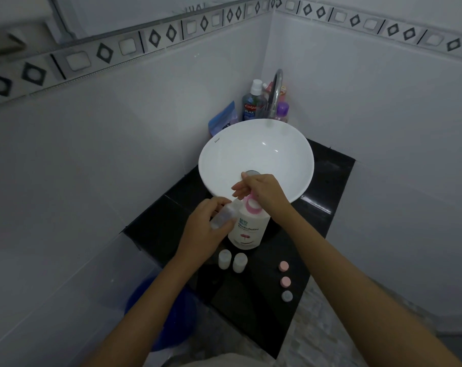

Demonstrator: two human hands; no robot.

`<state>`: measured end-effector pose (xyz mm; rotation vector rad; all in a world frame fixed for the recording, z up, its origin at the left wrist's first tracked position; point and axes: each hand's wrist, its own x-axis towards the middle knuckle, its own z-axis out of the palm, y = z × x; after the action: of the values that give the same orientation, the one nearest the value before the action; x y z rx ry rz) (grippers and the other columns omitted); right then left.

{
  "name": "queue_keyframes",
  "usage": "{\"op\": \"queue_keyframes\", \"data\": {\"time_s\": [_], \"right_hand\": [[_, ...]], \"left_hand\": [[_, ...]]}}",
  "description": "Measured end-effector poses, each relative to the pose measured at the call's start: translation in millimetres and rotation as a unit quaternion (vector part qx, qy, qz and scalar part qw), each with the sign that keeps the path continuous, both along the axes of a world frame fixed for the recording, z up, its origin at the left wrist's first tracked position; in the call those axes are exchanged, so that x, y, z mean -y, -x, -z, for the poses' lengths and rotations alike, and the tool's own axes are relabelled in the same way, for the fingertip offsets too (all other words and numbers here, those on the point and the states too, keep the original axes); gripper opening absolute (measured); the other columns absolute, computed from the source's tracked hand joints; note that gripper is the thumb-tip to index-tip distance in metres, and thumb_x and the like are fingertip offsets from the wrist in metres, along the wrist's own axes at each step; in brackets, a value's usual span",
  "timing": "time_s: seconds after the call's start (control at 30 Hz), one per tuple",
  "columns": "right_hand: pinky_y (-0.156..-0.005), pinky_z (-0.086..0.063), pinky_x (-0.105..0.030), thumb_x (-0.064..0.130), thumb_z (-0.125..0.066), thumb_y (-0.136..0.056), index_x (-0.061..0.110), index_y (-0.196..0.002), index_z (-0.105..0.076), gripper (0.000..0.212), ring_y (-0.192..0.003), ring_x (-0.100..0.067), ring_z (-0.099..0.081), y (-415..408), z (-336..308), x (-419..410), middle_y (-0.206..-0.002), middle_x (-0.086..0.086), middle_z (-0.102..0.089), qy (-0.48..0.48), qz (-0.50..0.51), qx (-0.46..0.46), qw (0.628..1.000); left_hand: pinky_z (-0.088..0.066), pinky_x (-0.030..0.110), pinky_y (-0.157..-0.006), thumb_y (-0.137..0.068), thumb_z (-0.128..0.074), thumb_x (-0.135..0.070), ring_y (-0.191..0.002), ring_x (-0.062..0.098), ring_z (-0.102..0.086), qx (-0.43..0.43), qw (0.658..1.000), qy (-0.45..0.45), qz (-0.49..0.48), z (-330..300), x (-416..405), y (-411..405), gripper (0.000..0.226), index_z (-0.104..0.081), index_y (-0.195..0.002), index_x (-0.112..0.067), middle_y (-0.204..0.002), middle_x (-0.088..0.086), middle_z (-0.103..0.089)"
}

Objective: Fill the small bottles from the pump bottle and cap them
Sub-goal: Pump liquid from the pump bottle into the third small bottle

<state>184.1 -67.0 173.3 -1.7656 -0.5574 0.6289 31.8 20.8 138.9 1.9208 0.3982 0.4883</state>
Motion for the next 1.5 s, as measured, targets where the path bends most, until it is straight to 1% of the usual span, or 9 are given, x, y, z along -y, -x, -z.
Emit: {"op": "queue_keyframes", "data": {"time_s": [0.13,0.3,0.5,0.7,0.87,1.13,1.3,1.4,1.5], "right_hand": [[-0.074,-0.052,-0.024,0.025,-0.046,-0.098,-0.001,-0.083,-0.073,0.04,-0.068,-0.018,-0.066,-2.0,4.0,-0.8,-0.073,-0.013,-0.071,0.002,0.0,0.01,1.0],[-0.073,-0.05,-0.021,0.025,-0.044,-0.098,-0.002,-0.087,-0.072,0.041,-0.068,-0.015,-0.065,-1.5,4.9,-1.5,-0.072,-0.012,-0.07,0.009,0.003,0.022,1.0],[-0.069,-0.047,-0.013,0.027,-0.042,-0.099,0.004,-0.081,-0.074,0.044,-0.063,-0.005,-0.064,-1.0,6.9,-0.4,-0.063,0.003,-0.069,0.016,0.013,0.039,0.999],[-0.06,-0.045,-0.005,0.028,-0.04,-0.099,0.007,-0.078,-0.075,0.046,-0.062,0.0,-0.064,-2.5,12.1,0.0,-0.066,0.002,-0.07,0.024,0.011,0.031,0.999],[-0.057,-0.047,-0.01,0.025,-0.04,-0.099,0.001,-0.08,-0.074,0.046,-0.064,-0.002,-0.064,3.1,22.2,0.9,-0.072,-0.005,-0.071,0.033,0.021,0.009,0.999],[-0.059,-0.043,-0.004,0.028,-0.041,-0.098,0.008,-0.083,-0.075,0.042,-0.065,0.003,-0.064,-4.2,3.3,2.8,-0.077,-0.004,-0.074,0.025,-0.027,0.028,0.999],[-0.063,-0.046,-0.009,0.028,-0.041,-0.099,0.012,-0.076,-0.074,0.044,-0.068,-0.002,-0.067,-2.1,10.4,0.8,-0.073,0.003,-0.073,0.018,0.004,0.024,1.0],[-0.066,-0.049,-0.015,0.025,-0.041,-0.099,0.006,-0.076,-0.074,0.044,-0.069,-0.004,-0.067,1.3,19.0,0.5,-0.072,0.002,-0.073,0.018,0.019,0.012,1.0],[-0.061,-0.045,-0.009,0.025,-0.042,-0.098,0.004,-0.076,-0.074,0.045,-0.062,0.003,-0.064,3.5,21.0,1.7,-0.068,0.005,-0.071,0.031,0.015,0.015,0.999]], "left_hand": [[-0.052,0.021,-0.078,-0.081,-0.064,-0.041,-0.096,0.003,-0.06,0.006,1.0,-0.029,-0.003,-4.1,1.2,-3.2,0.038,-0.061,-0.114,-0.022,-0.104,-0.007,-0.061],[-0.047,0.017,-0.076,-0.083,-0.064,-0.041,-0.094,0.005,-0.06,0.025,0.998,-0.051,0.002,-9.9,0.5,-5.0,0.039,-0.062,-0.114,-0.019,-0.1,-0.008,-0.061],[-0.049,0.011,-0.074,-0.082,-0.07,-0.032,-0.093,0.002,-0.061,0.025,1.0,0.011,-0.003,-13.8,2.6,-5.4,0.034,-0.062,-0.115,-0.024,-0.1,-0.006,-0.065],[-0.048,0.01,-0.074,-0.08,-0.072,-0.031,-0.092,0.004,-0.061,0.01,0.998,0.058,-0.007,-11.2,1.5,-5.8,0.032,-0.064,-0.11,-0.02,-0.1,-0.008,-0.067],[-0.047,0.009,-0.075,-0.079,-0.075,-0.026,-0.093,0.002,-0.061,-0.009,0.998,0.06,-0.003,-5.8,4.0,-5.9,0.032,-0.066,-0.108,-0.018,-0.1,-0.008,-0.068],[-0.046,0.008,-0.073,-0.079,-0.075,-0.023,-0.093,0.003,-0.061,0.02,0.996,0.086,0.003,-13.6,2.2,-3.8,0.029,-0.067,-0.106,-0.019,-0.098,-0.008,-0.068],[-0.046,0.008,-0.073,-0.079,-0.075,-0.024,-0.094,0.004,-0.062,0.019,0.996,0.091,0.003,-11.1,3.0,-4.7,0.028,-0.067,-0.106,-0.019,-0.098,-0.008,-0.069],[-0.048,0.011,-0.071,-0.08,-0.075,-0.022,-0.09,0.005,-0.063,0.007,0.995,0.104,0.003,-7.2,4.2,-6.4,0.025,-0.068,-0.103,-0.017,-0.095,-0.006,-0.069],[-0.048,0.012,-0.069,-0.079,-0.076,-0.02,-0.088,0.003,-0.063,-0.001,0.994,0.111,0.001,-6.5,5.6,-5.1,0.024,-0.068,-0.102,-0.017,-0.094,-0.005,-0.069]]}}
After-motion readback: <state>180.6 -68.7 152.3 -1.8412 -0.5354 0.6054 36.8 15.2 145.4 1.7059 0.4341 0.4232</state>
